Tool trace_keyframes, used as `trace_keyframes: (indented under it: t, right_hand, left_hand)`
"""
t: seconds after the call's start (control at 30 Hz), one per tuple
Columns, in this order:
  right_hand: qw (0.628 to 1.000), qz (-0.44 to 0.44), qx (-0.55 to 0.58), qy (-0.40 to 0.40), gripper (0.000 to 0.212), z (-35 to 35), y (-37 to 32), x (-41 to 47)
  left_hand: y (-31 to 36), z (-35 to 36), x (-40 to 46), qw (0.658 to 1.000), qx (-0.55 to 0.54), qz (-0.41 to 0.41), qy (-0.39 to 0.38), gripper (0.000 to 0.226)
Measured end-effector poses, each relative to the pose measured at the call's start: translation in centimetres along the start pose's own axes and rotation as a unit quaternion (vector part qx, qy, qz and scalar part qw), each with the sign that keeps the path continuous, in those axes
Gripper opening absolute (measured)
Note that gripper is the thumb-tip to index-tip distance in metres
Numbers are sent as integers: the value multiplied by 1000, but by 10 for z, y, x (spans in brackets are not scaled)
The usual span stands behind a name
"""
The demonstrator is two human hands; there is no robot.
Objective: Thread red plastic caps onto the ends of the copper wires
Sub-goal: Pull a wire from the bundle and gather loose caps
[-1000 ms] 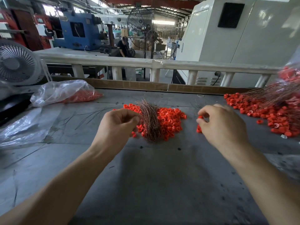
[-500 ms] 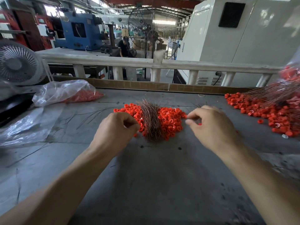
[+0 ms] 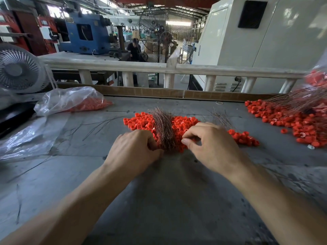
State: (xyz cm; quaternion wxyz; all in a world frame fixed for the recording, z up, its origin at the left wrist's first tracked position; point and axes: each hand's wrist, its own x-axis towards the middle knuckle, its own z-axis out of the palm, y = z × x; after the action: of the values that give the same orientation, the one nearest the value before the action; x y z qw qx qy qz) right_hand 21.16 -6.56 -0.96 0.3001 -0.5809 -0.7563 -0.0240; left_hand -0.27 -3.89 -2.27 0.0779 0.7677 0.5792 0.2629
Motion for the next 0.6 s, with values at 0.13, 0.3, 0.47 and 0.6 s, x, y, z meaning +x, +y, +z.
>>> trace_keyframes:
  t: [0.13,0.3,0.47,0.6]
  right_hand:
    - [1000,-7,3,-4,9,1,-1,-1]
    - [1000,-5,9,-12,9,0,1,-1]
    - [999,2,38,-12,5,1,2,0]
    - [979,21,202,-5,18,0,-2,-1]
  left_hand:
    - [6,-3,0,997,7,82,4,22]
    - [13,-3,-2,981,38,192,12,10]
    - [13,-3,-3,983,-42,177,17,9]
    - [16,-9,-4,953,-277,120,26,18]
